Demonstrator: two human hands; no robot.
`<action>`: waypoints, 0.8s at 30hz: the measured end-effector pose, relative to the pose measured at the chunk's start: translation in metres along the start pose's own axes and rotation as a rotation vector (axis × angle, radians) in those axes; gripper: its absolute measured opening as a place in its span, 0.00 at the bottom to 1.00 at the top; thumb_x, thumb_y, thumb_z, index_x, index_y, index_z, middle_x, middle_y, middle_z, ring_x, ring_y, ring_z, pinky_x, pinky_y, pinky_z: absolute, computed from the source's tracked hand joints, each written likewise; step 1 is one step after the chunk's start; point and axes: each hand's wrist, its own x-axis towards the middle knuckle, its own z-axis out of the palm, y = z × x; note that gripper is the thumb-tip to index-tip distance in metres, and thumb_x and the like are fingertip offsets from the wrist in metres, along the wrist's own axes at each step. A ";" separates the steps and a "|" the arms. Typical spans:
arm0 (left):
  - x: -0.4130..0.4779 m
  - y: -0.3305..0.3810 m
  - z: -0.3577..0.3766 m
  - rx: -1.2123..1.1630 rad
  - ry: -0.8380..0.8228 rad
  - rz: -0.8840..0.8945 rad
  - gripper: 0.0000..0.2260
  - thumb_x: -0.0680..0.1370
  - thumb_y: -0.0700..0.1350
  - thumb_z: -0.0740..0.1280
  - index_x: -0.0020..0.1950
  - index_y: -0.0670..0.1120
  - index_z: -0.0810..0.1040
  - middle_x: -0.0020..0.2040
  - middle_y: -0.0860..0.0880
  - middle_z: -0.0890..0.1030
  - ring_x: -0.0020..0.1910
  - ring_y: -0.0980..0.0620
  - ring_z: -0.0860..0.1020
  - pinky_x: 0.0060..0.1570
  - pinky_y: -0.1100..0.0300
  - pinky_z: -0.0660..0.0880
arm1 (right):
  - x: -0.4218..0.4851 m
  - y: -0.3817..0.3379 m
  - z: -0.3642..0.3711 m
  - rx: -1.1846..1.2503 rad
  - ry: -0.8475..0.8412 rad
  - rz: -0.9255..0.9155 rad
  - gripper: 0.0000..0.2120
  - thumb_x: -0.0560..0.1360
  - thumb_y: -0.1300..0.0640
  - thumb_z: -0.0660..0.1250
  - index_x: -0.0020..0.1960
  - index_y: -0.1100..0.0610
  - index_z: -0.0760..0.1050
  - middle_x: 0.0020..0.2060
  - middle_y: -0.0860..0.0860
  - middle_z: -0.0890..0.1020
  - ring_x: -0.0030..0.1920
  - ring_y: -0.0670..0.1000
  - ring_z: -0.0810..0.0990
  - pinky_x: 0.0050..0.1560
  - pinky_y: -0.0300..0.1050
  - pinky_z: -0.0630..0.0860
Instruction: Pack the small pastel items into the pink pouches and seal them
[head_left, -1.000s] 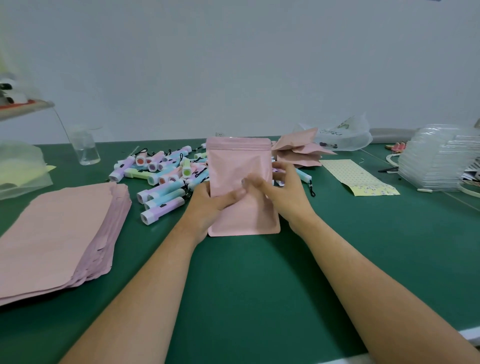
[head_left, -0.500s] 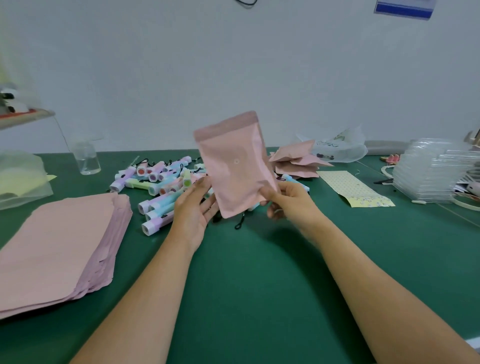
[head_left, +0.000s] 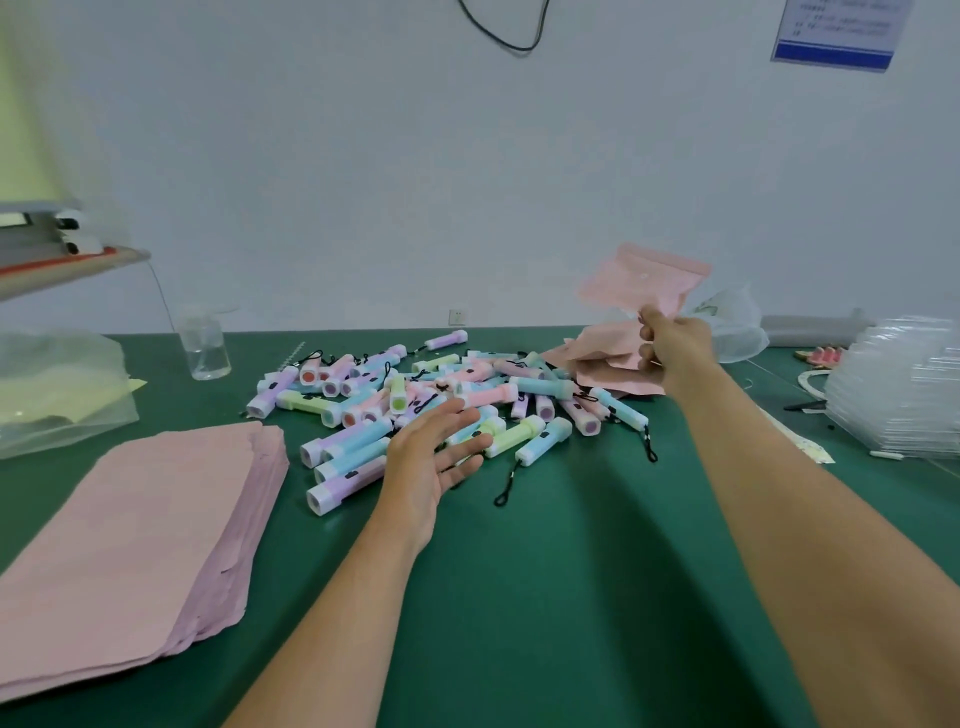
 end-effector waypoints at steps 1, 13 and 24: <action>0.000 -0.001 0.000 0.007 -0.001 0.002 0.13 0.81 0.45 0.71 0.65 0.45 0.82 0.58 0.47 0.88 0.52 0.43 0.88 0.43 0.58 0.85 | 0.007 -0.002 -0.002 -0.002 -0.007 0.016 0.09 0.81 0.53 0.71 0.50 0.59 0.76 0.35 0.50 0.76 0.22 0.46 0.69 0.26 0.39 0.70; -0.004 0.004 0.004 -0.006 0.038 0.006 0.12 0.82 0.46 0.70 0.64 0.44 0.82 0.56 0.46 0.88 0.50 0.40 0.88 0.39 0.61 0.84 | -0.012 0.056 -0.026 -0.132 0.332 -0.049 0.11 0.83 0.51 0.59 0.62 0.55 0.73 0.55 0.58 0.83 0.43 0.55 0.77 0.44 0.50 0.75; -0.031 0.030 0.018 0.507 0.548 0.528 0.07 0.79 0.44 0.73 0.56 0.52 0.83 0.53 0.57 0.85 0.55 0.59 0.81 0.59 0.58 0.79 | -0.143 0.083 0.042 -0.421 -0.127 -0.276 0.09 0.79 0.56 0.62 0.57 0.49 0.76 0.41 0.46 0.82 0.38 0.46 0.79 0.39 0.44 0.73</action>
